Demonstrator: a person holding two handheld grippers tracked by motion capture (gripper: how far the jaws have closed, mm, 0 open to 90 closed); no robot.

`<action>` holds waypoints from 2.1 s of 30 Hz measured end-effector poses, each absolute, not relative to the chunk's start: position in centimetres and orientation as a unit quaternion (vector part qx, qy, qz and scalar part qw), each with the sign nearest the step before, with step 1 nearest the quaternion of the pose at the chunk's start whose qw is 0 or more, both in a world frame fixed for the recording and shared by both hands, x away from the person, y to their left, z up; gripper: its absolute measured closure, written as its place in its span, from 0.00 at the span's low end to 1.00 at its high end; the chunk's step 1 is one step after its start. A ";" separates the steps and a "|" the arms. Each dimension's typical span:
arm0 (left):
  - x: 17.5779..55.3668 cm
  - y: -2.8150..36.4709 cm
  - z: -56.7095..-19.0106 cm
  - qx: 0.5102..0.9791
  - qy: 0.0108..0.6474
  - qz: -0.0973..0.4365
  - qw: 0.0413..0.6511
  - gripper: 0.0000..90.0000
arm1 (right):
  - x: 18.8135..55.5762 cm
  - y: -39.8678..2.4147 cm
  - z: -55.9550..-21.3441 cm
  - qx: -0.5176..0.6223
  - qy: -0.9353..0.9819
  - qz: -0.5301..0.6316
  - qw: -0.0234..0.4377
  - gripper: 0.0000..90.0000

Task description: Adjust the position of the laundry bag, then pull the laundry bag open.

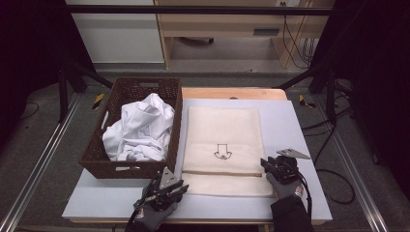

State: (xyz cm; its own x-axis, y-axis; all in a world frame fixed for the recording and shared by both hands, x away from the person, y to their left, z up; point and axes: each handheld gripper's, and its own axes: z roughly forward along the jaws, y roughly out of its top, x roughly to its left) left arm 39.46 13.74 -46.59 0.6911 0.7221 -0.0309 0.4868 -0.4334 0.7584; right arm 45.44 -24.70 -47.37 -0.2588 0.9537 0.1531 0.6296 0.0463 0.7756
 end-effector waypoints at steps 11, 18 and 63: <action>39.4 11.6 -44.7 0.823 0.333 0.163 0.430 0.51 | 44.0 -24.6 -46.5 0.553 0.678 0.418 0.244 0.46; 39.8 9.3 -44.2 0.827 0.311 0.171 0.436 0.45 | 43.3 -24.8 -46.5 0.555 0.673 0.427 0.239 0.44; 42.0 -2.8 -46.6 0.861 0.245 0.110 0.432 0.99 | 40.8 -26.2 -47.7 0.574 0.681 0.410 0.197 0.54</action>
